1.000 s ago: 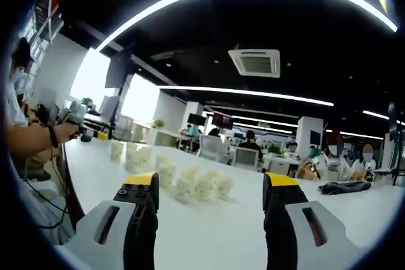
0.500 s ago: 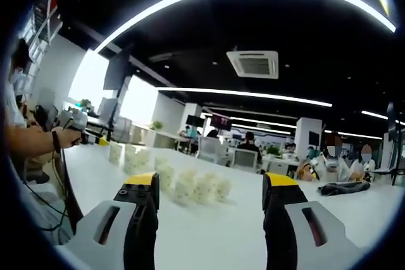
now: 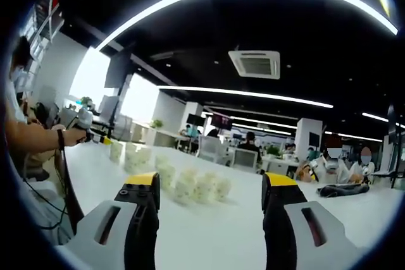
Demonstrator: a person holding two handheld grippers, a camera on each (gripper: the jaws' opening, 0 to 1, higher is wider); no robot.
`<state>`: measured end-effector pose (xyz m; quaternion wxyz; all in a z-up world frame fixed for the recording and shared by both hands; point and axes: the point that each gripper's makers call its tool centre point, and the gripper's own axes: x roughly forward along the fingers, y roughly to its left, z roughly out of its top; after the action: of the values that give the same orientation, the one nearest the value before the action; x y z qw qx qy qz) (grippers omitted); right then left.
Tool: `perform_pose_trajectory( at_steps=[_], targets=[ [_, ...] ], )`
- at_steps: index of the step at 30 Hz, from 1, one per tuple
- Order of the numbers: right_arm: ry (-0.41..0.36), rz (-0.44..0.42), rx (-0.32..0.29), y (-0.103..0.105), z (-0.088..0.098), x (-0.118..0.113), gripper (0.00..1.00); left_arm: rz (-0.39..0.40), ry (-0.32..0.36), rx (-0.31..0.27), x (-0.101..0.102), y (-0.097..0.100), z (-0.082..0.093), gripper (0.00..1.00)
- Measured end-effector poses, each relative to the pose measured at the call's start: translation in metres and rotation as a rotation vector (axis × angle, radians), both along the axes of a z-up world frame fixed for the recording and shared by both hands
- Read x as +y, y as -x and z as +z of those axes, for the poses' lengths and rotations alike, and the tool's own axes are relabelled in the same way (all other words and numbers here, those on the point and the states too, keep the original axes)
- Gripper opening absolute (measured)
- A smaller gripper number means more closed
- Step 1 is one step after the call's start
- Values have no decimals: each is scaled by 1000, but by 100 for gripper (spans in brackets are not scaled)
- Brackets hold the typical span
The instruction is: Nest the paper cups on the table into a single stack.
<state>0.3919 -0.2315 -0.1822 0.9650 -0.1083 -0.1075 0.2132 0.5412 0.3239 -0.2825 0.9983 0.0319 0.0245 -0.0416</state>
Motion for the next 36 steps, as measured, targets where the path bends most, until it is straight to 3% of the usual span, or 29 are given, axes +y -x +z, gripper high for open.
perform_pose_trajectory(
  at_steps=[9,23,36],
  targets=[
    [4,-1,15,-3,-6,1,68,0,8,25,-1,-8,-9,76],
    [9,-6,7,0,-2,-1,68,26,-34,92,19,-52,-34,76],
    [14,-22,-7,4,4,-8,67,43,-38,117,33,-81,-36,64]
  ],
)
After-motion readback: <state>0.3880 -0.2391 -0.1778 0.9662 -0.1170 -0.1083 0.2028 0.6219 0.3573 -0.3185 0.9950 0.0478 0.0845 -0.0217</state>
